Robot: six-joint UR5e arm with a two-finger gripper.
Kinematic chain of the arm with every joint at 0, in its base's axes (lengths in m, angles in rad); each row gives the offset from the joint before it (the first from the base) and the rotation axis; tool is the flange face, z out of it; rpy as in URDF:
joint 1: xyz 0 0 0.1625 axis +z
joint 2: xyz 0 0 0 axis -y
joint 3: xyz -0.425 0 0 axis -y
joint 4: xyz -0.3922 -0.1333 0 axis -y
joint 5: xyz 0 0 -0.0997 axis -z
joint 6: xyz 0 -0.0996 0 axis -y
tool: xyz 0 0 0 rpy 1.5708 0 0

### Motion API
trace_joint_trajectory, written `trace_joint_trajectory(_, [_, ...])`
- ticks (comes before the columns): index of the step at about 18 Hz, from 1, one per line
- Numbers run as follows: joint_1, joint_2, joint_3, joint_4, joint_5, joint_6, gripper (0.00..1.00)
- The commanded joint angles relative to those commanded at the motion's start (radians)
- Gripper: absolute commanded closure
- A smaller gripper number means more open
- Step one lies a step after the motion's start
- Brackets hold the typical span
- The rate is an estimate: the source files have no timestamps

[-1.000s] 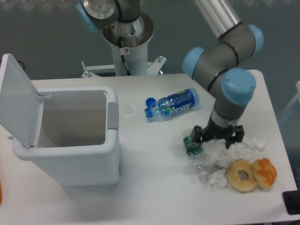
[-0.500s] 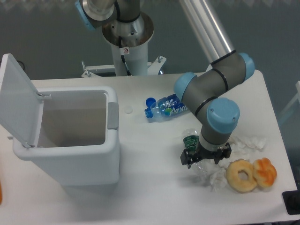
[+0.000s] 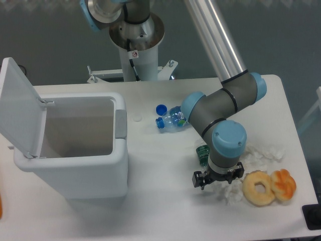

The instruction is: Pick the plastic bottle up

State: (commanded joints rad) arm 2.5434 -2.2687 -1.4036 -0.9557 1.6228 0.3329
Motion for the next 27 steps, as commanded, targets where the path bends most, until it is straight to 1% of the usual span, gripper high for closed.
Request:
trace_joint_trajectory(4, [-0.008, -0.017, 0.011, 0.008, 0.023, -0.029, 0.20])
trace_joint_trajectory(6, [-0.015, -0.028, 0.015, 0.028, 0.023, -0.052, 0.26])
trace_joint_trajectory(10, [-0.017, -0.028, 0.015, 0.029, 0.023, -0.054, 0.36])
trace_joint_trajectory(15, [-0.018, -0.026, 0.015, 0.029, 0.023, -0.051, 0.56])
trace_joint_trajectory(19, [-0.018, -0.025, 0.014, 0.029, 0.028, -0.043, 0.64])
trace_joint_trajectory(23, [-0.029, -0.023, 0.015, 0.029, 0.078, -0.040, 0.69])
trace_joint_trajectory(24, [-0.029, -0.022, 0.015, 0.029, 0.080, -0.035, 0.72])
trace_joint_trajectory(27, [-0.031, -0.015, 0.023, 0.032, 0.080, 0.020, 0.76])
